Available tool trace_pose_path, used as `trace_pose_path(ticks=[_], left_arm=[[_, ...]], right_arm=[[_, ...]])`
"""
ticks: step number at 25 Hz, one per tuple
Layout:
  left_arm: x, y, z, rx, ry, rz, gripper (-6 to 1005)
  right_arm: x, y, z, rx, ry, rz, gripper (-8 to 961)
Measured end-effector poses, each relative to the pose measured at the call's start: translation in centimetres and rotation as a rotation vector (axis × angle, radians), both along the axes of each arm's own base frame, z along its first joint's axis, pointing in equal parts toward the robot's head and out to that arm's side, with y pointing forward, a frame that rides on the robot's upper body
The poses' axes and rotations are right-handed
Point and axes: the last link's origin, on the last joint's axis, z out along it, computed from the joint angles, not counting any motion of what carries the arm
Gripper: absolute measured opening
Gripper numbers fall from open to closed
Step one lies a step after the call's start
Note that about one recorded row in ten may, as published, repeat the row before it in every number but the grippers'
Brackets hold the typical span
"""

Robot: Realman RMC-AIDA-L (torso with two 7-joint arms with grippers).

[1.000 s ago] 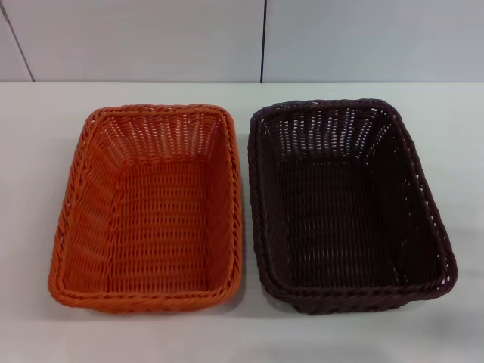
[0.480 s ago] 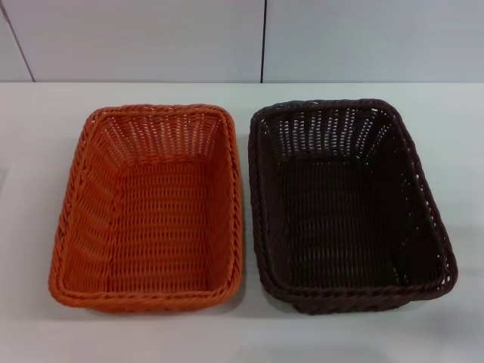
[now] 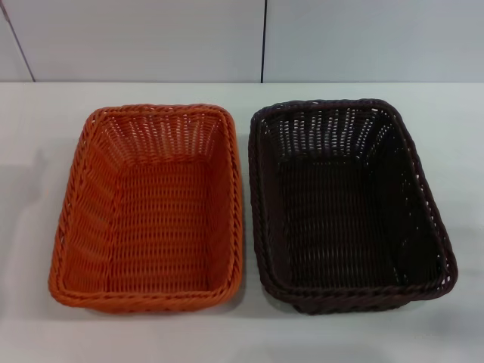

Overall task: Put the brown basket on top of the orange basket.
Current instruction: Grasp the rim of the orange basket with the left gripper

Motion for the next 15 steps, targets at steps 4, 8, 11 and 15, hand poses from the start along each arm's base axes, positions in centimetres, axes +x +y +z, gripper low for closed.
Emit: trace_pose_path(ticks=[4,8,11,15], left_arm=[[2.5,-0.1,-1.1,-0.154,0.018,0.039,832],[3.9,0.2,-2.0,-0.239,0.009,0.057,832],[4.7,0.2,-2.7,-0.285,0.009,0.059,832],[5.3,0.1,-3.8,-0.332,0.008,0.054,833]], right_arm=[[0.0,0.0,-0.1,-0.004,0.001,-0.002,810],[0.2,0.1,-0.2,-0.016,0.004,-0.011,810],[0.2,0.1,-0.3,-0.020,0.005,-0.013,809],[0.4,0.0,-0.3,-0.021,0.002,-0.020,809]])
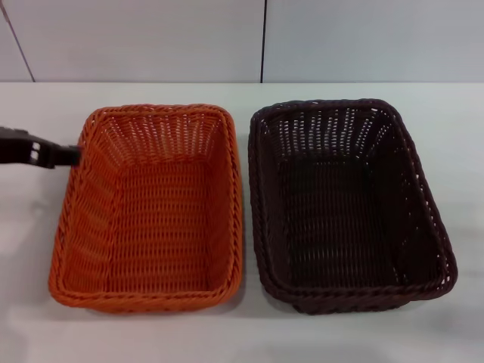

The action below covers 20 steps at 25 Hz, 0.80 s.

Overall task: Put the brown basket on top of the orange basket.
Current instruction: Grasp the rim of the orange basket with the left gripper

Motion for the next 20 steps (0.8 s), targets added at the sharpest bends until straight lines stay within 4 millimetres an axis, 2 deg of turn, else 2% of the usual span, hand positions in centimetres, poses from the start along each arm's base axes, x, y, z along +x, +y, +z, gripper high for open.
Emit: trace_pose_path(ticks=[1,2,3,20], left_arm=[[0.0,0.0,0.0,0.000,0.000,0.000,833],[0.0,-0.1,-1.4,-0.055,0.001,0.023,833],[-0.1,-0.1,-1.7,-0.069,0.002,0.031,833],[-2.4,1.0,-6.0,-0.225,0.006,0.142,833]], right_arm=[[0.0,0.0,0.0,0.000,0.000,0.000,809],[0.1,0.0,0.0,-0.001,-0.002,-0.002,810],[0.1,0.0,0.0,-0.001,-0.002,-0.003,810],[0.2,-0.1,0.0,-0.006,-0.007,-0.003,809]])
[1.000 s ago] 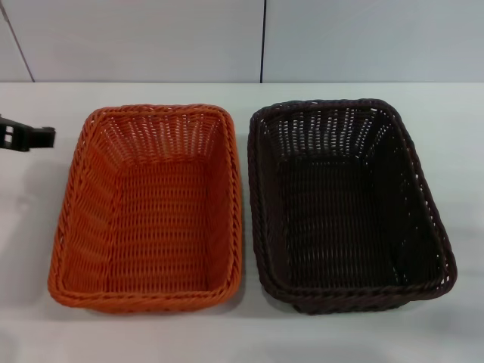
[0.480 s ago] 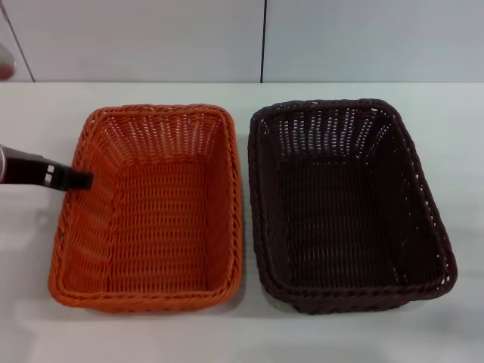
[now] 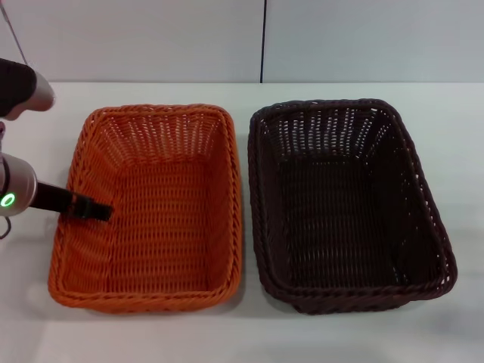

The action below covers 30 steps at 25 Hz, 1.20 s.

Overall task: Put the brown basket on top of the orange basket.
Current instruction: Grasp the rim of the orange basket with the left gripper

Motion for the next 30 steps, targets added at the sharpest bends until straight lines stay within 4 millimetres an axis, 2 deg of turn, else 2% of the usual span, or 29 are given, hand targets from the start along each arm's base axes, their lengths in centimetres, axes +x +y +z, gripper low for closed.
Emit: trace_pose_path(ticks=[6,22,30], left_arm=[[0.03,0.13,-0.44,-0.041,0.011,0.008,833],[0.50,0.12,-0.09,-0.049,0.041,-0.035,336],[0.79,0.44,0.35,-0.076,0.093,-0.093,305]], right_arm=[[0.15,-0.17,-0.04,-0.003,-0.002,-0.005,810],[0.20,-0.34,-0.16,-0.007,-0.008,-0.005,810],[0.04,-0.17,-0.17,-0.007,-0.006,0.000,809]])
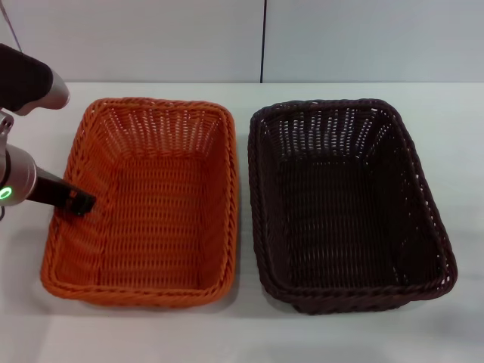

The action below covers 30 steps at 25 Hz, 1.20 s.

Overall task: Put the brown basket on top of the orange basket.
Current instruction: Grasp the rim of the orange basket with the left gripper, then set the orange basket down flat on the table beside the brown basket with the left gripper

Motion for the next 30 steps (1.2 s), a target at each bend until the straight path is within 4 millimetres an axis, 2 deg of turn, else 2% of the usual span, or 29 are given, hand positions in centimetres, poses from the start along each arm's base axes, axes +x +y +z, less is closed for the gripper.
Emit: trace_pose_path(ticks=[11,15,17,19,20,21,23,24,25,30], left_arm=[[2.3,0.5,2.6,-0.054,0.122,-0.219,285],[4.3,0.2,4.5,-0.129,0.213,-0.337,273],[4.3,0.2,4.5,-0.129,0.213,-0.337,266],[5.0,0.0,5.3,-0.156,0.239,-0.382,254],[6.5,-0.6,6.8,-0.215,0.280,-0.494,246],[6.9,-0.9,7.2,-0.244,0.287,-0.537,238],[6.9,-0.9,7.2,-0.244,0.287,-0.537,221],[8.0,-1.4,7.7,-0.325,0.278,-0.631,213],[8.2,-1.4,7.8,-0.334,0.279,-0.645,205],[9.1,-1.9,7.2,-0.427,0.303,-0.732,179]], right_arm=[[-0.3,0.0,0.0,0.009,0.007,0.009,810],[-0.4,0.0,0.1,0.013,0.011,0.014,810],[-0.5,0.1,0.1,0.014,0.013,0.016,810],[-0.6,0.1,0.1,0.015,0.016,0.019,810],[-0.6,0.1,0.1,0.017,0.017,0.020,810],[-0.6,0.1,0.1,0.017,0.017,0.020,810],[-0.7,0.1,0.0,0.019,0.019,0.021,809],[-0.7,0.1,0.0,0.020,0.021,0.022,809],[-0.8,0.1,0.1,0.021,0.022,0.023,809],[-1.1,0.2,0.1,0.026,0.029,0.032,809]])
